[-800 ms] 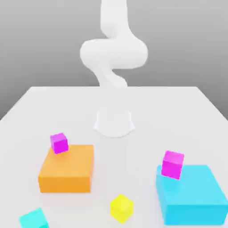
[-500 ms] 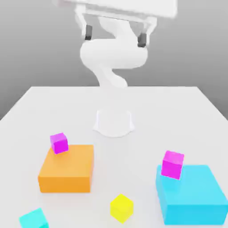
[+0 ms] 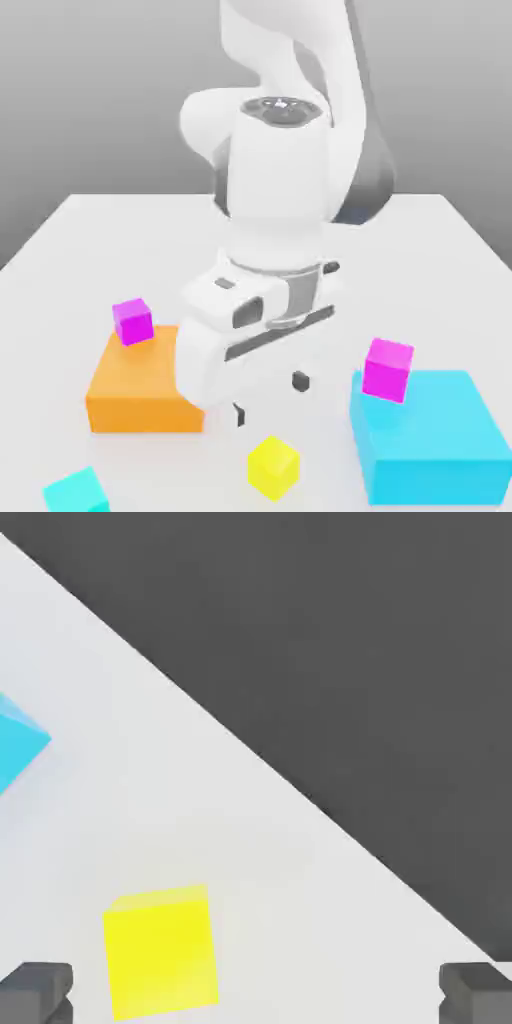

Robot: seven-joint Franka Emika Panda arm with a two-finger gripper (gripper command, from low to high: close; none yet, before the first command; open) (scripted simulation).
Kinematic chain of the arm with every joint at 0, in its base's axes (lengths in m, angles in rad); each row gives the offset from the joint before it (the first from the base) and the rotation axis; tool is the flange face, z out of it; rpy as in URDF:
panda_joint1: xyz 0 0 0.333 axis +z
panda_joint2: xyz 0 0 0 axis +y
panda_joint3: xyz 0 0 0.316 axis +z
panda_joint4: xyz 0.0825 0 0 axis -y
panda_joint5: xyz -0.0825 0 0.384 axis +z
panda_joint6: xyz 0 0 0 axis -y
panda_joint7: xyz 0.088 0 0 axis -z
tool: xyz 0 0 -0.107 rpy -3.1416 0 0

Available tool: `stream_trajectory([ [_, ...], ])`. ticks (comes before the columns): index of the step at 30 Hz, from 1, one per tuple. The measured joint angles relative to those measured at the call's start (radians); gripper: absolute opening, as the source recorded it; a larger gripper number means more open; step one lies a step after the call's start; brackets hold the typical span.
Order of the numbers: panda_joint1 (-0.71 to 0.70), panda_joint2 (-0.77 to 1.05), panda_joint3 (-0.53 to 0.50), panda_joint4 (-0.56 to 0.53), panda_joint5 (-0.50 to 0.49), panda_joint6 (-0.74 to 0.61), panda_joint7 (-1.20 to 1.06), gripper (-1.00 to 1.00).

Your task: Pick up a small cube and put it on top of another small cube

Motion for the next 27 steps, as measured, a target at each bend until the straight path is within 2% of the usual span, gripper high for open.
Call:
stream_trajectory([
  [6, -0.013, 0.218, 0.018, 0.025, 0.014, 0.16, -0.044, 0.0],
  [7, -0.013, 0.238, 0.017, 0.029, 0.014, 0.176, -0.044, -1.0],
  [14, -0.014, 0.234, 0.019, 0.028, 0.012, 0.172, -0.043, -1.0],
  [19, -0.016, 0.075, 0.021, -0.004, 0.013, 0.045, -0.043, -1.0],
  [27, 0.133, -0.21, 0.093, -0.067, 0.002, -0.179, 0.311, -1.0],
])
